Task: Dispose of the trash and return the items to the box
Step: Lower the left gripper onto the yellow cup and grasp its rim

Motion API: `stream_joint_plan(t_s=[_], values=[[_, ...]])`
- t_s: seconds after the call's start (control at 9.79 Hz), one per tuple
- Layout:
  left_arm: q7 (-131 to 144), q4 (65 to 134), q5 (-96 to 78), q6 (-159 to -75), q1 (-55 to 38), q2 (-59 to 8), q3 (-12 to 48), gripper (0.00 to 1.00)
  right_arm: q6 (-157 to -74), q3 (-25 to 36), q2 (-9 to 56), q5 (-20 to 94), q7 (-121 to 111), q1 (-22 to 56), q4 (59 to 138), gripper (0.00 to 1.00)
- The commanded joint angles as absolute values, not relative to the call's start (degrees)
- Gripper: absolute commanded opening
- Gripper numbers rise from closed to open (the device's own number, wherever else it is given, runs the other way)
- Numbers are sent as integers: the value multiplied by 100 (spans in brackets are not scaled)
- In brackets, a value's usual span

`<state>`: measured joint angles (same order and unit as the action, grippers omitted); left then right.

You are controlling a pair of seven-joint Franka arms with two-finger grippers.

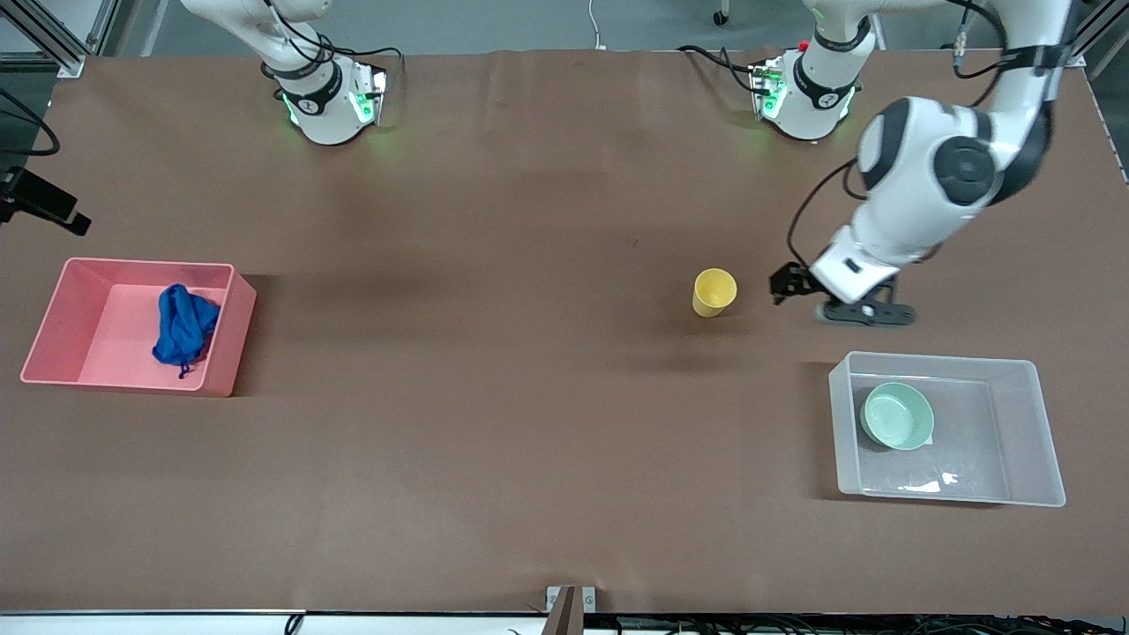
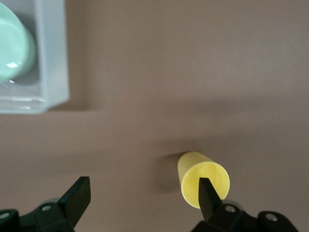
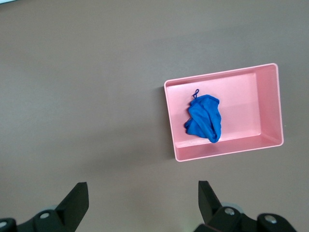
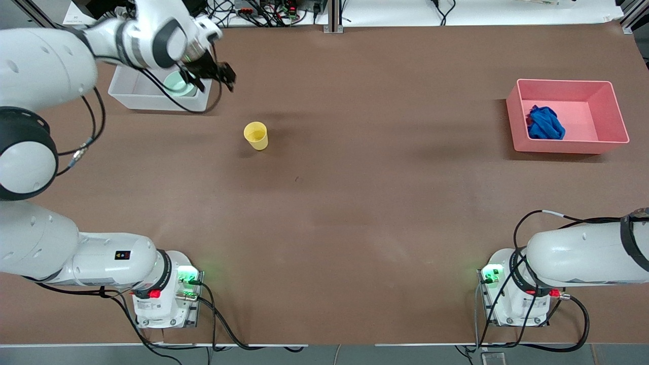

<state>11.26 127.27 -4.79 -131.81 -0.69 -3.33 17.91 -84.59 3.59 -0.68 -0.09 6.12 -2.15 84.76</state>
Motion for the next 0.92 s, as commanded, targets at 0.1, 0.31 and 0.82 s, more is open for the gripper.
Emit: stream_joint_plan(t_s=[0.1,0.31,0.82], values=[[1274,13814,-352,-14121,-61,-517,2092,92,-8384,325,-53,-140,642,-220,8332,100],[1379,13931,-343,-14606,-79,-903,2162,90,-8367,325,-62,-246,633,-211,8315,100],[1687,13860,-264,-15213,-185,-1406,2197,41,-8429,316,-61,-272,633,-211,8314,100]])
